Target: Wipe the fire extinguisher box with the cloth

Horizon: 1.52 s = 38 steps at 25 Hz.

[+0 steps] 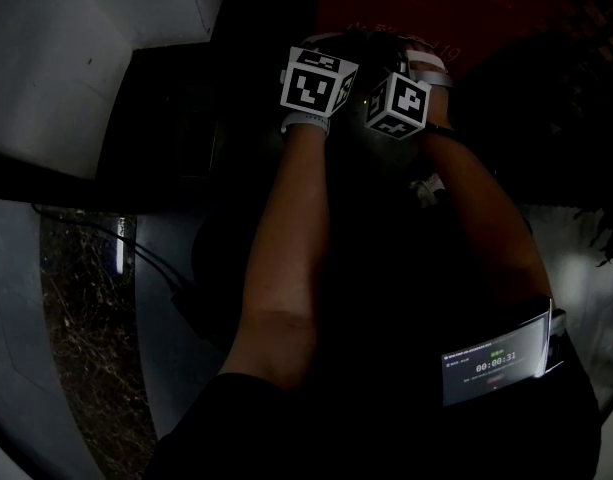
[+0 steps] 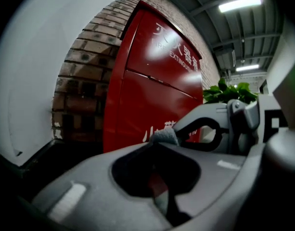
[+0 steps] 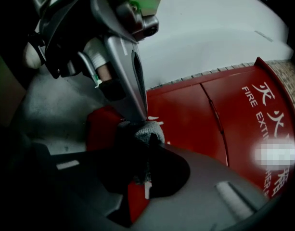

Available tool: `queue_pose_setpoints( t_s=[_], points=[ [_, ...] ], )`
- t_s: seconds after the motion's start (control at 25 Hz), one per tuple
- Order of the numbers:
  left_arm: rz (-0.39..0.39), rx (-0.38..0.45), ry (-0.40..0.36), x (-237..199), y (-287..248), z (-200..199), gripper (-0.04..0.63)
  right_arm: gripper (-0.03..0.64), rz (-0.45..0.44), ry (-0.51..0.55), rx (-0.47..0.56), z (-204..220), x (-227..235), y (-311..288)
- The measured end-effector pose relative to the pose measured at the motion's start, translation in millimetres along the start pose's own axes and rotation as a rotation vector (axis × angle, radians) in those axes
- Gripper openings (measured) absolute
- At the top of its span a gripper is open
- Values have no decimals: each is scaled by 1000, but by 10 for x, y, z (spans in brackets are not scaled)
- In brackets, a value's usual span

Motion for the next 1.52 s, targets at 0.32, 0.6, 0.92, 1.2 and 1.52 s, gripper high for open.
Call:
queue_pose_setpoints(
  t_s=[0.32, 0.6, 0.92, 1.2, 1.52],
  points=[
    [90, -8, -4, 176, -171, 59, 3, 32, 8, -18, -45, 335, 25, 109],
    [122, -32, -70, 363, -233, 98, 3, 32, 2, -38, -103, 668, -37, 190],
    [117, -60, -60, 379, -275, 196, 3, 32, -3, -49, -165, 1039, -81, 286],
    [178, -66, -33, 464, -330, 296, 3, 32, -7, -87, -226, 1343, -134, 353],
    [232, -37, -35, 742, -402, 283, 3, 32, 8, -118, -271, 1644, -165, 427]
  ],
)
Point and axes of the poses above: the fingertips, and each gripper's own axes: y backward along the fingers, x to its right, z out of its underside, the point moved 10 cm from there along y, backward along the fingers, and after that the axes turned 8 degrees about y, right-handed, at the moved point
